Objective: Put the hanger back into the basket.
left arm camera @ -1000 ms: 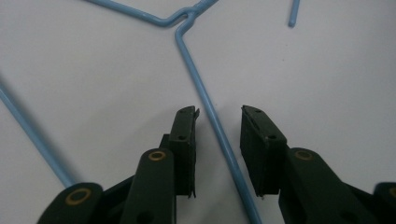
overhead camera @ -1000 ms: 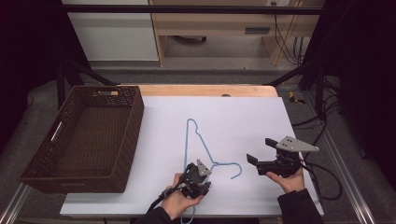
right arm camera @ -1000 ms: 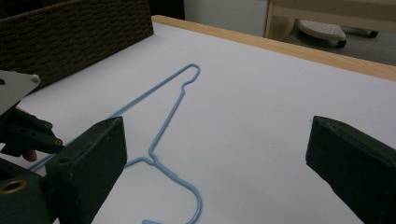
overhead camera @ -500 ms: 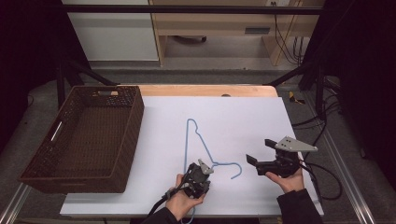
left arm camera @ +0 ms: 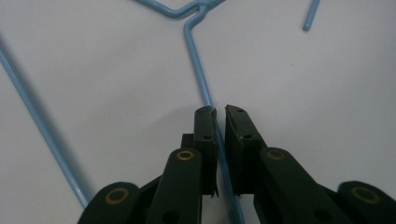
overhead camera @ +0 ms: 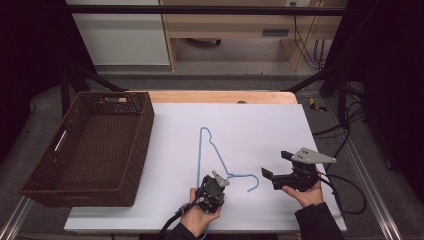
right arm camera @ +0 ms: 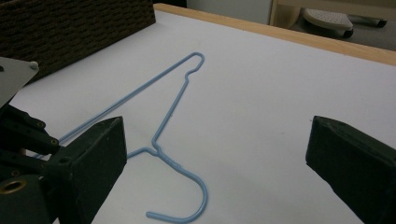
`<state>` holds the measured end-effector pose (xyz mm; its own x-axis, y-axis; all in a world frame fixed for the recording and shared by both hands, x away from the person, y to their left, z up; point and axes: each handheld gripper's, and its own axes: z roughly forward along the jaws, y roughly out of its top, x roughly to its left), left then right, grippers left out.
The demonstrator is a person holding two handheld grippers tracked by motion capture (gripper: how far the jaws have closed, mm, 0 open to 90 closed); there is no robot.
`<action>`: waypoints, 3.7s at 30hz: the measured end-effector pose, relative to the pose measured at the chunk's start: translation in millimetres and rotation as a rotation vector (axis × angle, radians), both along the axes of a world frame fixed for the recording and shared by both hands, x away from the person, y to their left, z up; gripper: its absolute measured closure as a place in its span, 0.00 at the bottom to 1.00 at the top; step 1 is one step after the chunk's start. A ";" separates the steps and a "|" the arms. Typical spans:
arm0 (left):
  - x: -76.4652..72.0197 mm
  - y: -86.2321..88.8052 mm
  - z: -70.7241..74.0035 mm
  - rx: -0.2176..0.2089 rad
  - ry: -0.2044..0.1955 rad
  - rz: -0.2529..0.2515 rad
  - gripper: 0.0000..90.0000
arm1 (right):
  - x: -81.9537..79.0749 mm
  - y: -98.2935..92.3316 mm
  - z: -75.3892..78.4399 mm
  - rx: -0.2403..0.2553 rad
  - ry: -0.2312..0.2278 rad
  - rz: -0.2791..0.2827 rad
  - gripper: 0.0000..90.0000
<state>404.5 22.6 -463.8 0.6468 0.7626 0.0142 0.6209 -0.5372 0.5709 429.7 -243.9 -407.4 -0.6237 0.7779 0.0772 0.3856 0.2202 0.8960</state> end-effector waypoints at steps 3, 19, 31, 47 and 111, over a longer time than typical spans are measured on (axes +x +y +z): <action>-0.2 -0.4 0.1 0.000 0.000 0.005 0.94 | 0.2 1.0 -1.4 -0.005 0.003 0.006 0.06; 1.3 6.2 -0.7 -0.062 0.019 0.046 0.96 | -0.6 2.3 -4.6 -0.006 0.021 0.006 0.07; -1.2 12.1 0.2 -0.084 -0.008 0.060 0.97 | 0.0 3.7 -7.4 -0.017 0.030 0.017 0.07; -7.4 23.6 7.5 -0.147 -0.046 0.059 0.97 | 2.8 10.3 -16.2 -0.033 0.055 0.042 0.10; -9.0 63.9 50.9 -0.287 -0.162 0.097 0.97 | 5.4 24.7 -25.9 0.025 0.079 0.161 0.16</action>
